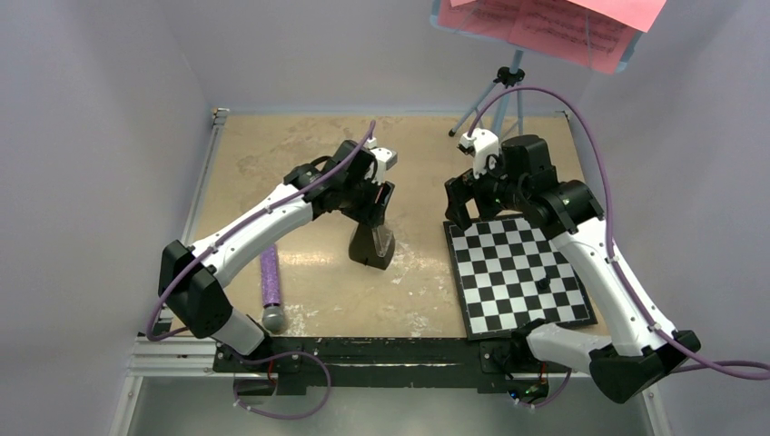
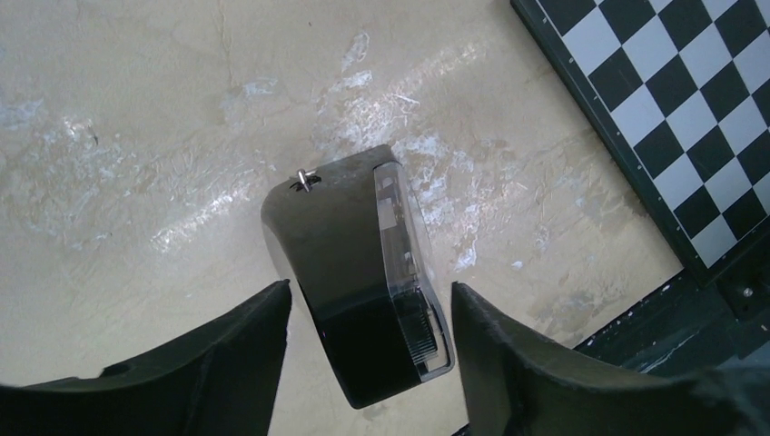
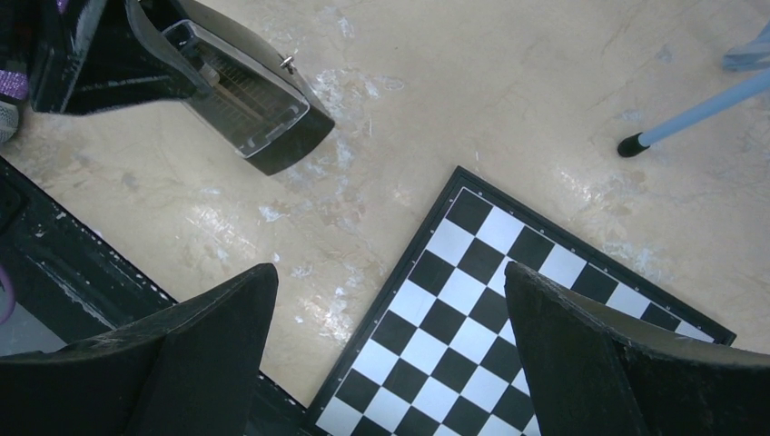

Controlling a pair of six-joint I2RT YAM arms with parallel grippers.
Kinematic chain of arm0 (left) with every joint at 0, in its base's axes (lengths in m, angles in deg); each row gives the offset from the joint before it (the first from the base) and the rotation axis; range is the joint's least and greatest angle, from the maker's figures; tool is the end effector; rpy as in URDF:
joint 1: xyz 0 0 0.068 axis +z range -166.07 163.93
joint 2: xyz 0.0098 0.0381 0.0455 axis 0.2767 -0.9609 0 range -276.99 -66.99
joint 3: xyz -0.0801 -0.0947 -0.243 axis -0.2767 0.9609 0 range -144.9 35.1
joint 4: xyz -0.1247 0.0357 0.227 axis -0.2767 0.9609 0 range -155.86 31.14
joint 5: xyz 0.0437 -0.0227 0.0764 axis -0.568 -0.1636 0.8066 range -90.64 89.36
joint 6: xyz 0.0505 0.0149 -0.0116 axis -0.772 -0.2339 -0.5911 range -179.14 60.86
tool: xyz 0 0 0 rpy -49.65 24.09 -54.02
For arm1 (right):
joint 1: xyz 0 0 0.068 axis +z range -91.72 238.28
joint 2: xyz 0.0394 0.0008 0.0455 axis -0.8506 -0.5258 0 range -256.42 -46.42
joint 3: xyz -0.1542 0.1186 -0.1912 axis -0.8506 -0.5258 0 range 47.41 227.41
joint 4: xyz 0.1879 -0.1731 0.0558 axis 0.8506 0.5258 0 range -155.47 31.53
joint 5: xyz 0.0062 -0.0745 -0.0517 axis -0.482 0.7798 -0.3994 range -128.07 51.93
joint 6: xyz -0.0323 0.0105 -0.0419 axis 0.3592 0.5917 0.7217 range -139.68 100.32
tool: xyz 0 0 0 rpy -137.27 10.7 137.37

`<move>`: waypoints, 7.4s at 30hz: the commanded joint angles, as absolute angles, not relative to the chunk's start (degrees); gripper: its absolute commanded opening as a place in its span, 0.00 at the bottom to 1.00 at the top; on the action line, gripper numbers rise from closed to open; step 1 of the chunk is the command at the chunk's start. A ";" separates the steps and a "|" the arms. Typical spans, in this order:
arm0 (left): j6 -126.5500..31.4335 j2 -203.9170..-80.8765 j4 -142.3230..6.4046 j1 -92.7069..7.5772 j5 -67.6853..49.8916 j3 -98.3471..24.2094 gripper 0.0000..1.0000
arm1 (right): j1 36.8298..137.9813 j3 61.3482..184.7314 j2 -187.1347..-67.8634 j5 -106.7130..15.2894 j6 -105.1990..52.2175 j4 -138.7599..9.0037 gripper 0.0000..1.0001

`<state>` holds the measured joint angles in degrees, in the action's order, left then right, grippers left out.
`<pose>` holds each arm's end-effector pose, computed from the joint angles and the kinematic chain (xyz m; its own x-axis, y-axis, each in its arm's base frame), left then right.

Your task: Pack up the instrument practice props

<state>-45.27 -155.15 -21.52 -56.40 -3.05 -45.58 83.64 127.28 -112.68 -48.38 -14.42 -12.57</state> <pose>0.2505 -0.2148 0.3188 -0.7414 0.3155 -0.5923 0.5035 0.8450 -0.1802 0.1980 0.1010 0.4020 -0.5197 -0.3461 -0.7811 -0.5968 0.8013 0.0420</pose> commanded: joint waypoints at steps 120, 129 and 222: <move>-65.82 -138.32 -48.20 -30.93 -43.93 -42.93 0.86 | 69.76 106.92 -107.08 -37.28 -22.74 -42.11 0.75; -66.99 -141.28 -53.01 -34.82 -45.04 -41.99 0.86 | 66.95 112.91 -120.92 -35.95 -21.10 -56.84 0.74; -89.48 -129.61 -25.98 -37.16 -39.85 -32.86 0.87 | 81.89 119.76 -135.12 -58.64 -40.27 -54.59 0.00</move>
